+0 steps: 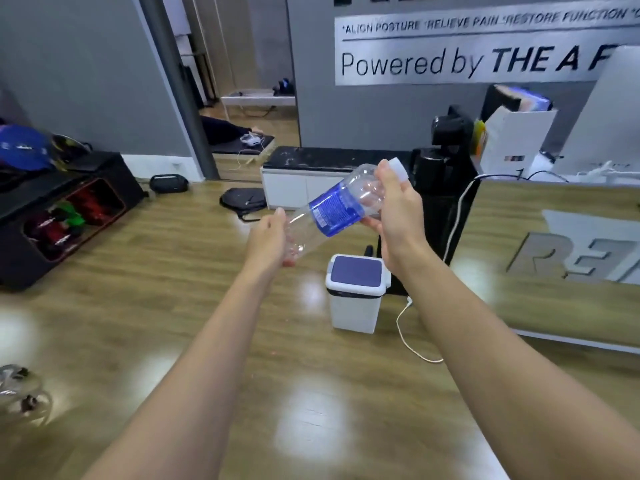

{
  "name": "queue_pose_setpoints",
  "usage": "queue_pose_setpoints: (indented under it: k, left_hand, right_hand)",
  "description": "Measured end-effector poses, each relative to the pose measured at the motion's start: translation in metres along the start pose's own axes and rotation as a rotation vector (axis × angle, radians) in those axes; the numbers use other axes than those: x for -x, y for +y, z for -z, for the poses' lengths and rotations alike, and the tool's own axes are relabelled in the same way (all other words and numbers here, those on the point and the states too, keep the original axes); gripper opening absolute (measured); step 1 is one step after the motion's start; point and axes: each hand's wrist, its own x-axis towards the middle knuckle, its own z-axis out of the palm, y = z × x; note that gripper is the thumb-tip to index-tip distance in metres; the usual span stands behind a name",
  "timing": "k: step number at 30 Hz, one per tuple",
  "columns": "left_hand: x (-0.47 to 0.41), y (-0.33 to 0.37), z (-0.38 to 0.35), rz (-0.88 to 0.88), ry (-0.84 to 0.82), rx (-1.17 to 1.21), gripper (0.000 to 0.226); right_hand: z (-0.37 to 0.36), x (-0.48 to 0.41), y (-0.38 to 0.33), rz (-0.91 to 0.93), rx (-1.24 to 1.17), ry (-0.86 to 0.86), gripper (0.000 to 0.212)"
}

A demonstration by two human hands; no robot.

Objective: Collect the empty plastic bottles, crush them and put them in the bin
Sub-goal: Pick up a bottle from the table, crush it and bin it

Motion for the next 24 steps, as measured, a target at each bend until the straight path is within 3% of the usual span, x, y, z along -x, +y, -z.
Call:
queue_pose_setpoints:
  k: [4,13,19,24]
  left_hand:
    - [-0.085,-0.005,-0.02,0.087,-0.038,-0.013,0.028]
    - [-0.264,-0.047,-0.049,0.156,-0.101,-0.104,0.027]
    - [-0.373,-0.093,-0.085,0.259,-0.333,-0.181,0.024]
    - [-0.445,-0.14,-0.12,0.195,-0.512,-0.493,0.032]
  right_hand:
    - [-0.023,-0.086,0.026,-0.053,-0.003,0.015,0.02]
    - [-0.082,-0.243,0.099,-0.076,0.079,-0.007,0.019]
    - [-0.095,-0.318,0.155,-0.042,0.248,0.1,0.025]
    - [-0.09,-0.375,0.201,-0.077,0.407,0.153,0.016]
